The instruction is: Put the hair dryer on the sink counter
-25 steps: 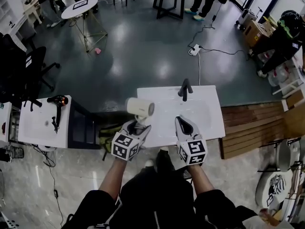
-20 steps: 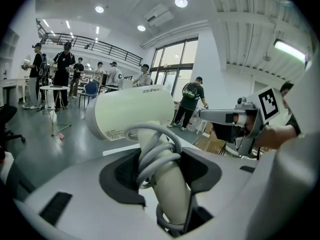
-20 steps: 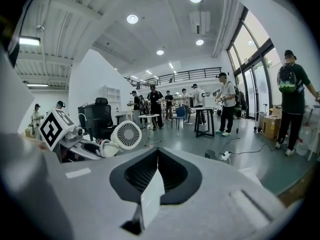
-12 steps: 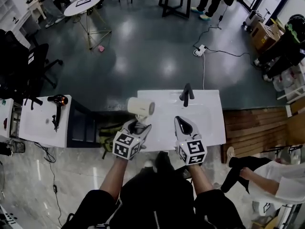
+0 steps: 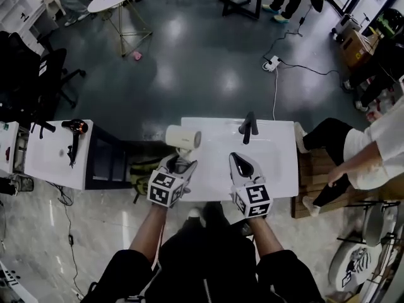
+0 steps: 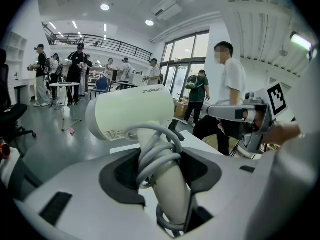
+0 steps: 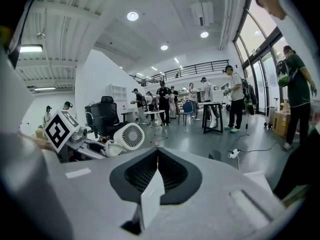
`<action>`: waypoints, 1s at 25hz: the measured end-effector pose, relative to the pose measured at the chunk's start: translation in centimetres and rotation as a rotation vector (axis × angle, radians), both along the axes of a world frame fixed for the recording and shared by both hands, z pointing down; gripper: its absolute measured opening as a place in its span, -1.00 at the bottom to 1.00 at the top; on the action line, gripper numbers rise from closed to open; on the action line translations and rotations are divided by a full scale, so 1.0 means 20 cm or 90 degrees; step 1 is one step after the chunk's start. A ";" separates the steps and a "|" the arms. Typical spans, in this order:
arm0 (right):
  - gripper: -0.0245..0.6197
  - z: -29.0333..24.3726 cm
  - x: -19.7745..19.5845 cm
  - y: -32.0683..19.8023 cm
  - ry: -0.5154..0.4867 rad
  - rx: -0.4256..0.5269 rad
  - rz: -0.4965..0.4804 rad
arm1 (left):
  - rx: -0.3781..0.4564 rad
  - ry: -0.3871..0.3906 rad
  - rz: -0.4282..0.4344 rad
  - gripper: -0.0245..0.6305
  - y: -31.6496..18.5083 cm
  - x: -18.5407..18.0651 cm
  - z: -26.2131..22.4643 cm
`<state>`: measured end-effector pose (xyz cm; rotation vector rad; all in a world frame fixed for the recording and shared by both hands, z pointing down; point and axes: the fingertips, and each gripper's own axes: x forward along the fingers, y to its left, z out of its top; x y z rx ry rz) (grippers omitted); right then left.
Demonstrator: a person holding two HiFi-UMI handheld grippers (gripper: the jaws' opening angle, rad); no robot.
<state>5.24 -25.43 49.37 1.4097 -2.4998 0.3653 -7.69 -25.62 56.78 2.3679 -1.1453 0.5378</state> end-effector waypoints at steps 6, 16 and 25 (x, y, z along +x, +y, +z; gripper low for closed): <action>-0.91 0.06 0.04 -0.04 -0.001 -0.017 -0.007 | -0.010 -0.011 -0.007 -0.26 -0.06 0.02 0.04; -0.91 0.14 0.09 -0.12 -0.012 -0.039 -0.015 | -0.032 -0.040 -0.011 -0.26 -0.13 0.06 0.14; -0.91 0.21 0.11 -0.17 -0.014 -0.057 -0.023 | -0.061 -0.060 -0.020 -0.26 -0.19 0.08 0.25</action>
